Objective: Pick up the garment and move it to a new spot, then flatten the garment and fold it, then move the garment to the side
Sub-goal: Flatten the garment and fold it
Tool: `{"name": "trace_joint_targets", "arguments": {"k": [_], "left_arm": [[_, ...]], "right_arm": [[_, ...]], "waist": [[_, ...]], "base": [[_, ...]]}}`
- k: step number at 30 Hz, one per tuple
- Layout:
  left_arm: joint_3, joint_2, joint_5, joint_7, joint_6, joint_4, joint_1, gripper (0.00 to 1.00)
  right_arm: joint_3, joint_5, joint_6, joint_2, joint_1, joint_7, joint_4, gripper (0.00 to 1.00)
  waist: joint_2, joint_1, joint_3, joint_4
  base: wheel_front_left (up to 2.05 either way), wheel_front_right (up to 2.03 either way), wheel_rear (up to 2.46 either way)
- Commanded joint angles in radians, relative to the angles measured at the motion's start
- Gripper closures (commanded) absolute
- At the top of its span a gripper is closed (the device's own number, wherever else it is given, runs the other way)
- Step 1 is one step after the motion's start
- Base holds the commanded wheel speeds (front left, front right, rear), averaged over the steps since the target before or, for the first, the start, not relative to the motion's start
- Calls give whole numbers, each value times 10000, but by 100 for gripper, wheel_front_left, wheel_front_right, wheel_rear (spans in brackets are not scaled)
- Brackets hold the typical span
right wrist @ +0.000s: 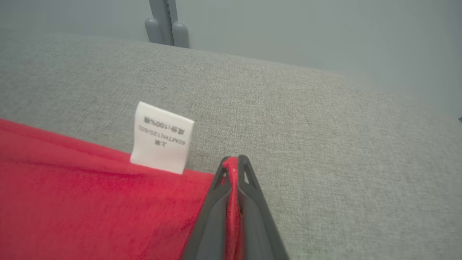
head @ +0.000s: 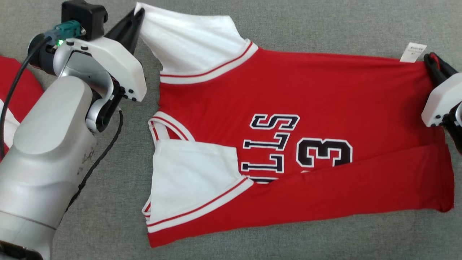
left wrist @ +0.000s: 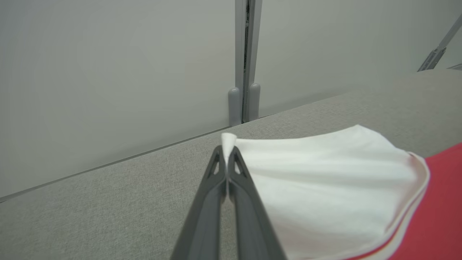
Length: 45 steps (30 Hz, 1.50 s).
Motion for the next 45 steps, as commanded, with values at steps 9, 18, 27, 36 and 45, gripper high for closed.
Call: {"name": "trace_joint_targets", "arguments": {"k": [9,18,27,36,45], "left_arm": [[78,-382,431,-1115,210,1285,-1219,100],[-319,-691,549,-1826,-248,2319,-1014,100],[-721,-375,347,-1908,-708,1988,151,100],[-1166,396,132,-1015,-571,-344,1931,100],[-1589,1669,-12,561,122,-3294,3696,100]], "right_arm": [[152,-783,-25,121,-1313,-1505,864,100],[571,-824,-25,494,-1017,-2909,1503,100],[545,-296,-23,382,283,-3205,1013,100],[39,161,-23,-35,1992,-3211,9,100],[229,815,-23,-432,3274,-2913,-591,100]], "waist": [[0,-1,307,61],[0,-1,-151,107],[0,-1,-1233,176],[0,-1,-1823,470],[0,-1,-2084,657]], "base": [[0,0,0],[0,0,0],[0,0,0],[0,0,0],[0,0,0]]}}
